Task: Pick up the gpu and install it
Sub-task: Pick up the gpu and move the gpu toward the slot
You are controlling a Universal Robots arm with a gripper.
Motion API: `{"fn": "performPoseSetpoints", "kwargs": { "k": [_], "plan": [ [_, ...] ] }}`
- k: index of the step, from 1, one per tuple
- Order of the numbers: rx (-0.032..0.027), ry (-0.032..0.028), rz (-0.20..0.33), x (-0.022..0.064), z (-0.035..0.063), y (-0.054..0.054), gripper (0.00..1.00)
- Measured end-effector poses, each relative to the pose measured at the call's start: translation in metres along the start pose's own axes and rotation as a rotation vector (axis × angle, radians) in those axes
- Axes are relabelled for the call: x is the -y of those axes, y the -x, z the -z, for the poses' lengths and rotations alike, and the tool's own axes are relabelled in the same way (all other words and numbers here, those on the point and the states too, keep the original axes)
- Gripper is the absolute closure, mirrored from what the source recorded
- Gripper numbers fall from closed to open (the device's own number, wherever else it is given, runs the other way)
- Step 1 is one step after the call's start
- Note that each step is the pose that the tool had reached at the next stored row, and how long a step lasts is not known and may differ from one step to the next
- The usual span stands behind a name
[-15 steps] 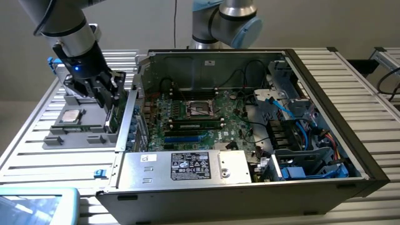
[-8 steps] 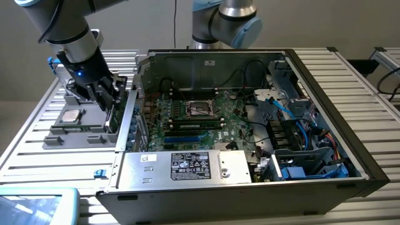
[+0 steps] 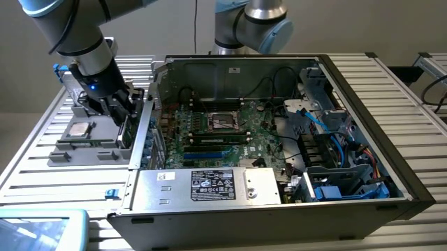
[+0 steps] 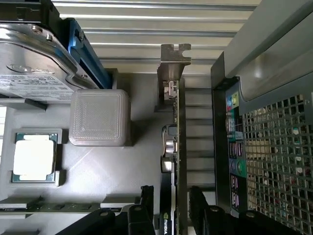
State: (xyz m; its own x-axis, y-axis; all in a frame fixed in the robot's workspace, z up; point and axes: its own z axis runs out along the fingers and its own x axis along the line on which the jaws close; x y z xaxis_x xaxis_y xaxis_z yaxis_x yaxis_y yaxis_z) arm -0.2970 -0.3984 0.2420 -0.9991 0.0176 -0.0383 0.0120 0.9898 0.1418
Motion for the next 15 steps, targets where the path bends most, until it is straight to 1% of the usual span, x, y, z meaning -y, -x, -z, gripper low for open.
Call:
{"fn": "performPoseSetpoints", "kwargs": {
  "k": [2,6,10,15],
  "plan": [
    [-0.0012,0.0000,0.000,0.0000,-0.0015,0.0003,0.56],
    [-0.0066,0.0000,-0.001,-0.0007,-0.0040,0.0012,0.56],
    [-0.0078,-0.0001,-0.001,-0.0007,-0.0045,0.0016,0.56],
    [-0.0090,-0.0001,0.000,-0.0034,-0.0087,0.0031,0.56]
  ]
}}
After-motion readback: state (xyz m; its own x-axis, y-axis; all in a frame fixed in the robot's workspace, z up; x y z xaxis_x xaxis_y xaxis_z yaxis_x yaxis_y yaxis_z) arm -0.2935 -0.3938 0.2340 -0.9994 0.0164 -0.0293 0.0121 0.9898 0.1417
